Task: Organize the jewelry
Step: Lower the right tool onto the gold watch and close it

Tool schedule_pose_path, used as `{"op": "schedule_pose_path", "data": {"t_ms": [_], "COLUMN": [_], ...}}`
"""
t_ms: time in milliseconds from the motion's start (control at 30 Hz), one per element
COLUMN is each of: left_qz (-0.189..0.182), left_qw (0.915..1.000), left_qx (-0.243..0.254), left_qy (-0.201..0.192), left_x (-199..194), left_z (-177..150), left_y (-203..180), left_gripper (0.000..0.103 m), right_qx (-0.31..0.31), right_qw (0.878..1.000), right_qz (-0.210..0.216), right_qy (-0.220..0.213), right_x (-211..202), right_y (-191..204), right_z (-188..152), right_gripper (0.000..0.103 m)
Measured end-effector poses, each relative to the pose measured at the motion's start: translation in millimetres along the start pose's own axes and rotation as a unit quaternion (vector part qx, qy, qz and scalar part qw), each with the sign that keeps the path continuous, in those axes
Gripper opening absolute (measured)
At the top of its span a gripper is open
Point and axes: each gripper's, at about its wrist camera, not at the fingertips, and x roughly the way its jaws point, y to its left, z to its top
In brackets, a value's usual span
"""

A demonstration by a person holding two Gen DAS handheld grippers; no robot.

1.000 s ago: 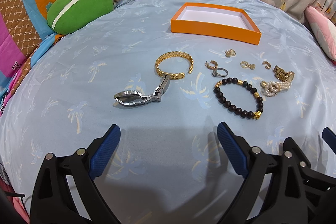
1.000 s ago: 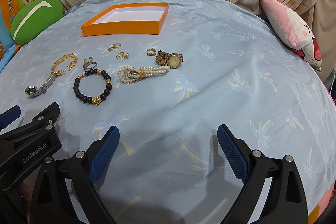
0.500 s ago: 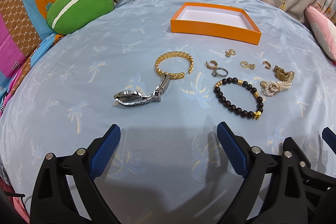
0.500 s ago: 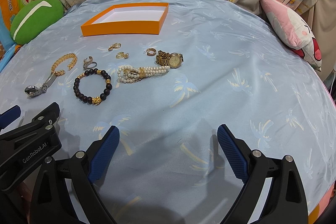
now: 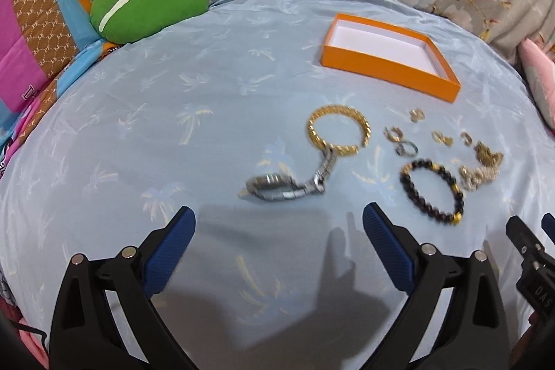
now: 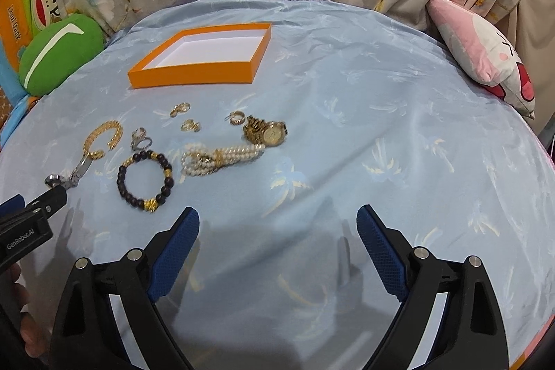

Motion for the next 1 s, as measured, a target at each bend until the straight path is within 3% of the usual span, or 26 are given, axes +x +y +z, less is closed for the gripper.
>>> {"op": "schedule_pose_path", "data": {"t_ms": [167,333,633,867,1000], "left_qz": [-0.018,-0.008,-0.015,-0.009,-0.007], "left_qw": [0.9997,0.9999,0.9999,0.9996,0.9997], "left_qx": [-0.015,-0.006,-0.001,0.024,0.019], "left_qy": [-0.002,0.005,0.004,0.014,0.014], "left_x": [11.6,27.8,22.0,31.3,31.8], "left_z": [28.3,42.2,24.5,19.2,18.1], "left_y": [3.8,-5.0,0.0,-9.3,-6.7], "left_gripper": [0.095,0.095,0.095,0.095,0.095], "right_qx": [0.014,0.015,0.010,0.005,0.016], "right_qw": [1.000,1.000,0.999,0.999,0.999], "right_qz": [0.008,0.013,0.034,0.022,0.032], "right_qy": [0.003,0.017,0.041,0.036,0.034], "right_x": [22.3,47.3,75.3,78.9,78.0], "right_y": [-8.8,-7.4,2.6,5.0,-0.4], "right_z": [30.1,47.9,58.0,60.4,59.5], "right_gripper": [0.072,0.061,0.044,0.027,0.026]}}
